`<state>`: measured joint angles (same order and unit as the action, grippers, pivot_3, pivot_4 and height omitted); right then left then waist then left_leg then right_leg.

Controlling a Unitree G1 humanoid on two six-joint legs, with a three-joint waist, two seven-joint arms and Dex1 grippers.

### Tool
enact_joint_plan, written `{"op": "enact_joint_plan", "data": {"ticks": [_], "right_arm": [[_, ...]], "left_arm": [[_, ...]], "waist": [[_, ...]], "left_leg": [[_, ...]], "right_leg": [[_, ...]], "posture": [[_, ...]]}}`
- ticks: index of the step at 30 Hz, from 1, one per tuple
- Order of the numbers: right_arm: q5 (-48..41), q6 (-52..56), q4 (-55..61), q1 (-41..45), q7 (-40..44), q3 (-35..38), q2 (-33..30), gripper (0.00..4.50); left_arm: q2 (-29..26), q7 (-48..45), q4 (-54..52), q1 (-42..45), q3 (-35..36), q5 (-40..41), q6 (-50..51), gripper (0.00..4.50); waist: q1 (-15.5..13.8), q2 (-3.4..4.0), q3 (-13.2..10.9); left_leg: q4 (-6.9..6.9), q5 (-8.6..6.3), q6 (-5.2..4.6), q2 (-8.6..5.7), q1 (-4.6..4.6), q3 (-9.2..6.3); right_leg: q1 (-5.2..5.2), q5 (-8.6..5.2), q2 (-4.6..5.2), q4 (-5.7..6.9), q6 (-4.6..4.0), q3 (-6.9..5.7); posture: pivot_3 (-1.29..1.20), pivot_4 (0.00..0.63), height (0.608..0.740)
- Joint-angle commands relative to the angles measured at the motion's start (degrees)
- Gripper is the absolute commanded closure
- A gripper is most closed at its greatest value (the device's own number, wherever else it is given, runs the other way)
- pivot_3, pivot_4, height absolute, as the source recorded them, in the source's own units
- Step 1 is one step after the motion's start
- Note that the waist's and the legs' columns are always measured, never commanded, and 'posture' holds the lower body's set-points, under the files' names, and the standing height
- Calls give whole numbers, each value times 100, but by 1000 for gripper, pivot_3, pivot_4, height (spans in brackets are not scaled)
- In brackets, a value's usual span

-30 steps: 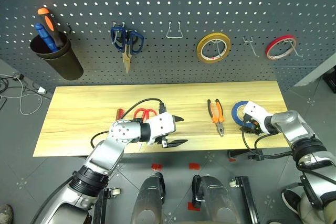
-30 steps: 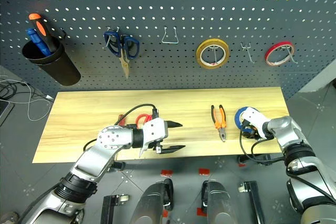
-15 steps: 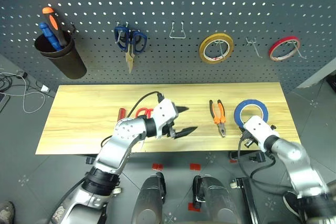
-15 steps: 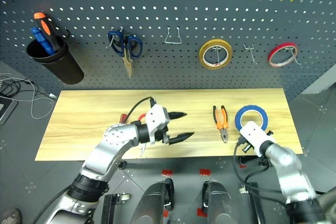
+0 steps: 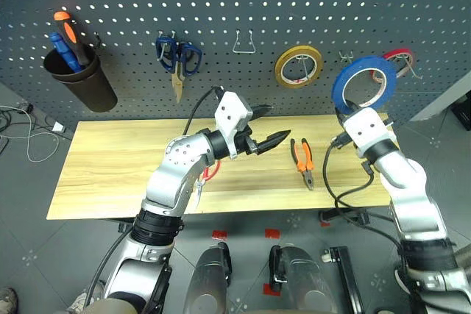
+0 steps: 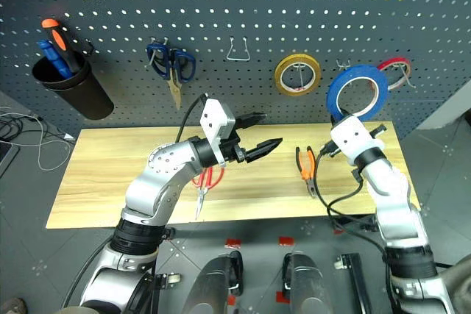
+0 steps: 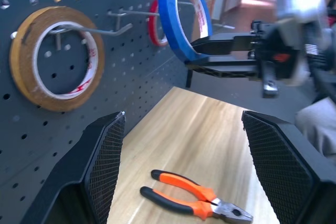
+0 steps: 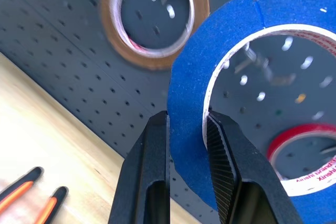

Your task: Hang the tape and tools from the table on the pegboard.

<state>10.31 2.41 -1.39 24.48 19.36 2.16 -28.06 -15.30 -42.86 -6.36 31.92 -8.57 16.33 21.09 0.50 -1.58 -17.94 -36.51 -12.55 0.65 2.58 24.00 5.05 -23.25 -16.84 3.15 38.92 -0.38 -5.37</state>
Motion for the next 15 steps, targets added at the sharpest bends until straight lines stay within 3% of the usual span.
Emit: {"op": "enact_joint_plan", "data": {"ticks": [1,2,7,10,14,15], "right_arm": [[-388,-262,-521,433,203,152,-26,3833],[-500,-288,-647,514,261,169,0,3833],[-789,17,-462,355,317,148,194,2293],[-854,682,117,-140,271,29,405,1310],[-1011,2386,1351,-916,-56,-197,1104,5],[-1044,2645,1560,-1002,-157,-219,1275,5]], "left_arm": [[18,71,-181,-15,-55,-44,-104,753],[0,87,-184,-48,-71,-74,-115,753],[-197,56,-219,-299,-90,-157,-93,753],[-585,-175,-286,-555,-107,-256,-185,753],[-1746,-848,-72,-1172,-183,-783,-914,753],[-2004,-979,22,-1305,-238,-945,-1175,753]], "waist": [[-1,0,0],[-2,0,0],[-7,0,1],[-20,1,2],[35,5,3],[61,7,1]], "left_leg": [[2,0,0,0,0,-2],[3,0,0,2,0,-4],[4,0,0,1,1,-2],[2,0,0,2,0,-6],[10,0,0,7,-5,-5],[13,0,1,11,-10,-3]], "right_leg": [[0,0,0,0,-1,-3],[0,-1,-1,0,-2,-7],[0,-1,2,2,-3,-5],[1,0,3,4,-3,-9],[-1,-2,0,7,-5,-4],[-1,-2,-1,6,-5,-3]], "posture": [[-52,278,740],[-52,278,740],[-43,280,740],[-44,283,740],[-51,295,740],[-50,299,740]]}}
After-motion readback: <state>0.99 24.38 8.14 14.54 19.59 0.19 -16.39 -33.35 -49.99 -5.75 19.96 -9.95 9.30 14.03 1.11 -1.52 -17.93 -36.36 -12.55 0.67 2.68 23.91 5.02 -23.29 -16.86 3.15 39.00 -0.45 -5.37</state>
